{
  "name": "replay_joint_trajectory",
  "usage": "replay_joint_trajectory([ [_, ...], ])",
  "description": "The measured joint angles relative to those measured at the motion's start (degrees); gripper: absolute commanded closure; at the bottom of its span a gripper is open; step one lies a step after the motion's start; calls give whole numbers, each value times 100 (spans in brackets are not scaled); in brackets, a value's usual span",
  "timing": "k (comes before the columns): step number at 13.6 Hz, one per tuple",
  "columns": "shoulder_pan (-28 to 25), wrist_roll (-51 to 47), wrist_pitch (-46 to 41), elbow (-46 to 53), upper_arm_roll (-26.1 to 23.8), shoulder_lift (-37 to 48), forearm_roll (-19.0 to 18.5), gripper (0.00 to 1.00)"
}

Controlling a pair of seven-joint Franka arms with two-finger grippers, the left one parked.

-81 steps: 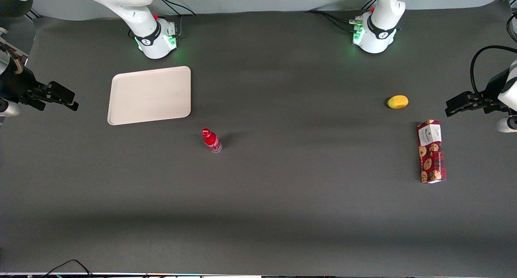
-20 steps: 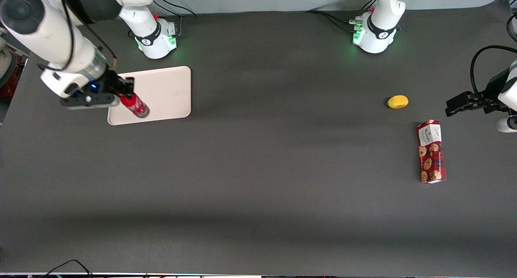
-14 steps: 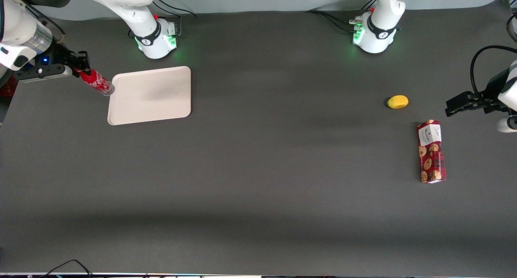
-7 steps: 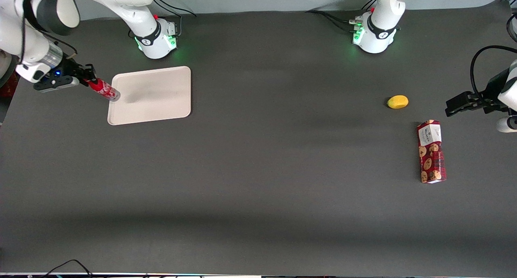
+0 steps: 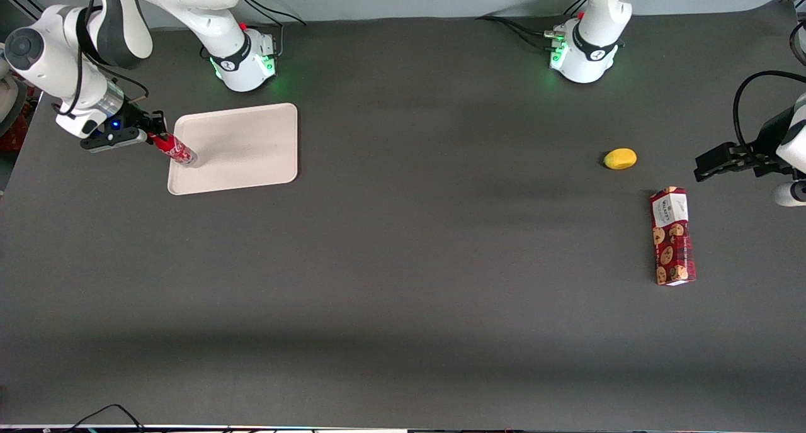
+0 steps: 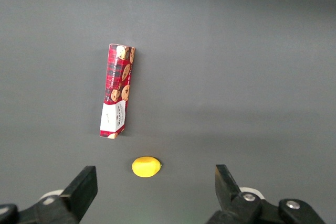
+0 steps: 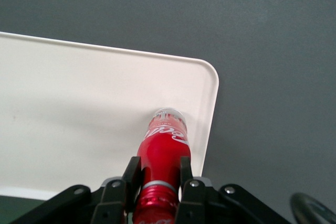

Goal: Place coke bottle on tray

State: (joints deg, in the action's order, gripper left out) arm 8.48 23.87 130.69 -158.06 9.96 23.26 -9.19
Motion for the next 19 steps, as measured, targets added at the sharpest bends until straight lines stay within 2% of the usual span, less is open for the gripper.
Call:
replay_joint_trajectory([
  [1,0,0,95,0,0,-126,0,100],
  [2,0,0,142,2,0,-217,0,90],
  [3,0,0,167,2,0,-271,0,6],
  [4,2,0,175,4,5,-302,0,0],
  [9,11,-2,151,111,260,-305,-6,0],
  [12,-23,-87,-564,846,230,-282,93,0],
  [14,-110,-265,-1141,1571,34,-266,232,0],
  [17,-206,-987,-1723,2516,-507,-259,725,0],
  [19,-215,-1497,-2044,3119,-940,-261,843,0],
])
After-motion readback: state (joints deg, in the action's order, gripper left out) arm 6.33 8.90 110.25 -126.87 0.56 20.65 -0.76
